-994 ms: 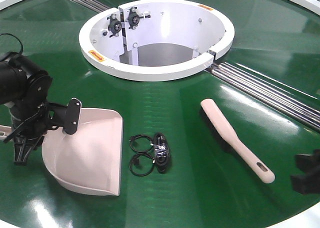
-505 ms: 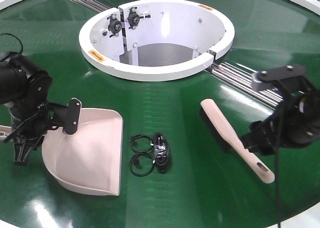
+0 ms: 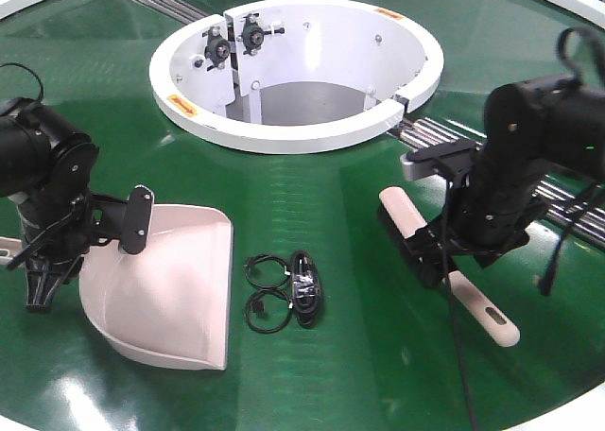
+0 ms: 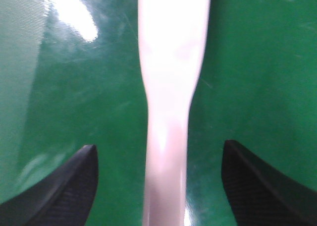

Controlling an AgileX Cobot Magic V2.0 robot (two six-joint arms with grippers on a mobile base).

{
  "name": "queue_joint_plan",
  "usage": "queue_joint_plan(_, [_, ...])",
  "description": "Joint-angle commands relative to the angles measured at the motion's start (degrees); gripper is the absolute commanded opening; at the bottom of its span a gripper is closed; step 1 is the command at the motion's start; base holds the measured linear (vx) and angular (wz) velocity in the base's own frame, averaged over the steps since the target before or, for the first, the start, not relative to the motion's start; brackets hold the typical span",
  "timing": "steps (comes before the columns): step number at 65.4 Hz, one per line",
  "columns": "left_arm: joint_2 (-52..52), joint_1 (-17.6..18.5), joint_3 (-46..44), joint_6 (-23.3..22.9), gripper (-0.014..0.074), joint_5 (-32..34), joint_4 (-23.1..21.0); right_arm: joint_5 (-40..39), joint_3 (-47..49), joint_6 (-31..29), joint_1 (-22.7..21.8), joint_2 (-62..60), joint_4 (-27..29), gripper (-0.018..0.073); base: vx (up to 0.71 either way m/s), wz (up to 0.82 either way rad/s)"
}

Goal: Clean and inspect green conveyor with broom and dustpan
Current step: 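Reach the right gripper down and grasp the pink brush handle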

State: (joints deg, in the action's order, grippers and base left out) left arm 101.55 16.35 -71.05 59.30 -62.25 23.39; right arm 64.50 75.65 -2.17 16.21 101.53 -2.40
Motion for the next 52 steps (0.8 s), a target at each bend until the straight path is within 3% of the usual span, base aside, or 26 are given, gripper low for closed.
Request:
queue_joint_plan(1, [-2.5, 0.4, -1.5, -0.7, -0.0006, 1.1, 0.7, 0.9, 2.6, -0.7, 0.0, 0.9, -0.2, 0.0508, 0.00, 0.00])
queue_joint_plan(10, [-2.5, 0.4, -1.5, -0.7, -0.0006, 1.1, 0.7, 0.9, 2.5, -0.6, 0.0, 4.0, -0.2, 0.0498, 0.00, 0.00])
queue_joint_plan(18, [-2.5, 0.4, -1.5, -0.7, -0.0006, 1.1, 0.7, 0.9, 2.5, -0.6, 0.0, 5.5, -0.2, 0.0437, 0.00, 0.00])
queue_joint_plan(40, [-2.5, 0.4, -1.5, -0.7, -0.0006, 1.1, 0.7, -0.3, 2.5, 2.2, 0.0, 5.4, 0.1, -0.0016, 0.00, 0.00])
queue_joint_plan(52, [-2.5, 0.4, -1.5, -0.7, -0.0006, 1.1, 0.7, 0.6, 2.5, 5.0, 0.6, 2.7, 3.6, -0.0008, 0.00, 0.00])
